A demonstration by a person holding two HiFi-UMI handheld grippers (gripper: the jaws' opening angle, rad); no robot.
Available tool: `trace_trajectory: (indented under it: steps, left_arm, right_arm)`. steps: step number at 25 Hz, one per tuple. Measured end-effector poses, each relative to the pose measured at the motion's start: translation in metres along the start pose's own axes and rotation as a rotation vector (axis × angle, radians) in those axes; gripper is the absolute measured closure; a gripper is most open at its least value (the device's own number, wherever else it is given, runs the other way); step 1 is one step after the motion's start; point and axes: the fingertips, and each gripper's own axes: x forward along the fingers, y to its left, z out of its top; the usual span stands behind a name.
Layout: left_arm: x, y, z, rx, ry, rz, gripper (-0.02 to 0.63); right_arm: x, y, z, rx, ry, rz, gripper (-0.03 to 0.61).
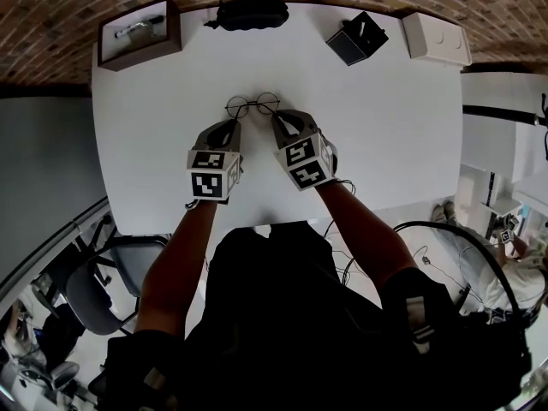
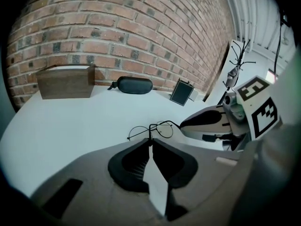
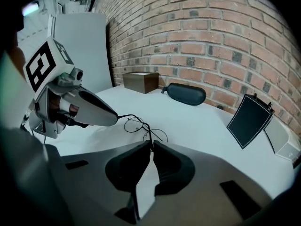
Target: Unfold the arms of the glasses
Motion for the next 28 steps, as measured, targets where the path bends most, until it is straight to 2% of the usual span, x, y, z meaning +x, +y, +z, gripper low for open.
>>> trace_trajectory:
  steps: [15,28]
  left_arm:
    - [-0.029,-0.03,-0.017,0.092,-0.032,-0.052,0.584]
    - [-0.031,-0.053,-0.062,0.162,0.041,-0.115,0.586]
  right_arm:
    - [-0.029,0.043,0.003,-0.067,-0.085,0.013,0.557]
    - [-0.027,0.085,-0.024,-0.113,-0.046,0.08,0.556]
